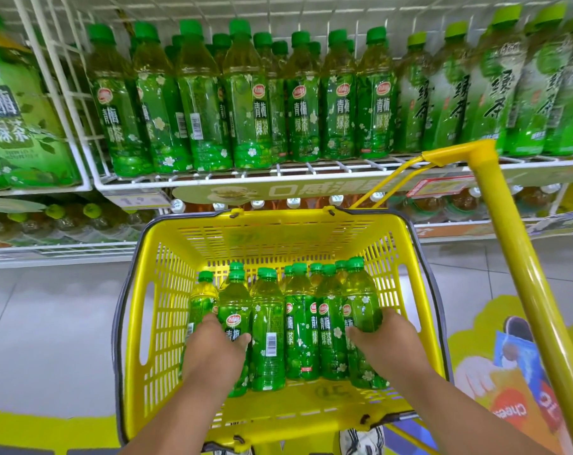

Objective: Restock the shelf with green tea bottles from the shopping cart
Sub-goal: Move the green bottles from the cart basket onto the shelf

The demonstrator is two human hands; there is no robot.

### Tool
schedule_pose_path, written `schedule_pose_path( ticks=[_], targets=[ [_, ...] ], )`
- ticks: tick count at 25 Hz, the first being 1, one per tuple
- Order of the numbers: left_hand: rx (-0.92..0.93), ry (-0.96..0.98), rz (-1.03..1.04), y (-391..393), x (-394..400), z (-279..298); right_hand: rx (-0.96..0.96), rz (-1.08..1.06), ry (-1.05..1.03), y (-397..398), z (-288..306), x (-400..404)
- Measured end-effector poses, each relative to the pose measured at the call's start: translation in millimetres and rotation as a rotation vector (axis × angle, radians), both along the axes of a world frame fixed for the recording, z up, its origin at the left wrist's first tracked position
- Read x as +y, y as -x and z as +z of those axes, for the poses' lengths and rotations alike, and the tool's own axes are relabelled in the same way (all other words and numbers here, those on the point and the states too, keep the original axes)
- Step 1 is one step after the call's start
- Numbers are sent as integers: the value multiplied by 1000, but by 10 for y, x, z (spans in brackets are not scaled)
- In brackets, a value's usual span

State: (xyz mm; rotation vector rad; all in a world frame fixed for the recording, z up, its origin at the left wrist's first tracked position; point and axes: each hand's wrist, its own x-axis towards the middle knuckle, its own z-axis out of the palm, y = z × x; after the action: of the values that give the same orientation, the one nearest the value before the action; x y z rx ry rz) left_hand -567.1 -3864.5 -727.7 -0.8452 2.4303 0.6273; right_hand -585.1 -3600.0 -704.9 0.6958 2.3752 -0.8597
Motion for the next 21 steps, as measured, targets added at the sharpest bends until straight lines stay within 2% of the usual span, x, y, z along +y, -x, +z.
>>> schedule_pose_path(
  ticks=[4, 8, 16, 19, 21],
  targets=[
    [153, -25, 40, 1, 68, 220, 103, -20, 59, 17, 143, -25],
    [332, -129, 56, 287, 200, 646, 199, 21, 109, 192, 453, -77],
    [541, -171, -19, 1414, 611, 1560, 414, -16, 275, 1091, 1338, -134],
    [588, -194, -18, 1925, 711, 1720, 496, -9, 212, 1559, 1496, -182],
    [579, -130, -20, 2225, 783, 1752, 514, -12, 215, 1872, 1523, -214]
  ],
)
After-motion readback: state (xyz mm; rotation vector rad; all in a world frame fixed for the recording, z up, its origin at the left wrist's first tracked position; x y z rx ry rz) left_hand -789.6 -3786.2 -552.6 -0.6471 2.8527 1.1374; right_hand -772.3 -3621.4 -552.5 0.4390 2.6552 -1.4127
